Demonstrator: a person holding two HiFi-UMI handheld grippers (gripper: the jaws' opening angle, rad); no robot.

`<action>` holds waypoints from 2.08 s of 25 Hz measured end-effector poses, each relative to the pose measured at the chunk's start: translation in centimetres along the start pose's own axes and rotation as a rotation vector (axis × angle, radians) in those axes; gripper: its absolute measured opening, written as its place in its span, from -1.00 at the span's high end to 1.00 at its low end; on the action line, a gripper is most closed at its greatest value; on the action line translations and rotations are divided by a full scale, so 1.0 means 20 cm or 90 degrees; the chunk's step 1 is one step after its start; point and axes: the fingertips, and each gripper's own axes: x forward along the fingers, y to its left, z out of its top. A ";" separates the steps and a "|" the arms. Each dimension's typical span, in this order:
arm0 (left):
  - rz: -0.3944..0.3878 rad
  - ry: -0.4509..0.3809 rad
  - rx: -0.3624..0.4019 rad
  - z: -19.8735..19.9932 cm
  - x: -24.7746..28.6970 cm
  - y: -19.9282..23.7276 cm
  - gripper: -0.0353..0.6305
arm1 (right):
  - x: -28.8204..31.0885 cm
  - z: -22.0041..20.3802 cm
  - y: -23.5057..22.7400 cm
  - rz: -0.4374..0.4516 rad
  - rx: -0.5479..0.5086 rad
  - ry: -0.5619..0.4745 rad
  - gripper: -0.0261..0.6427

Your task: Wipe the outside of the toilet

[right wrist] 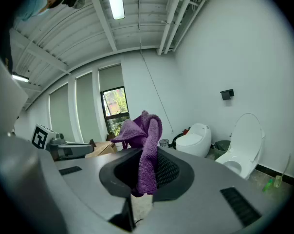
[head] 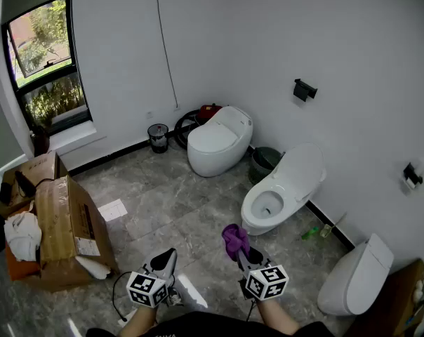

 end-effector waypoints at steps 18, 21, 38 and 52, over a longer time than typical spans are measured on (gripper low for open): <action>-0.096 0.022 0.020 0.15 0.28 0.65 0.88 | 0.70 0.12 0.08 -0.044 0.073 -0.025 0.79; -0.101 0.027 0.014 0.16 0.33 0.72 0.88 | 0.78 0.12 0.07 -0.048 0.076 -0.019 0.79; -0.030 0.022 0.003 0.36 1.06 1.08 0.88 | 1.43 0.33 -0.52 -0.027 0.094 -0.020 0.79; 0.018 0.054 -0.031 0.33 1.53 1.32 0.88 | 1.89 0.40 -0.90 0.000 0.106 0.010 0.79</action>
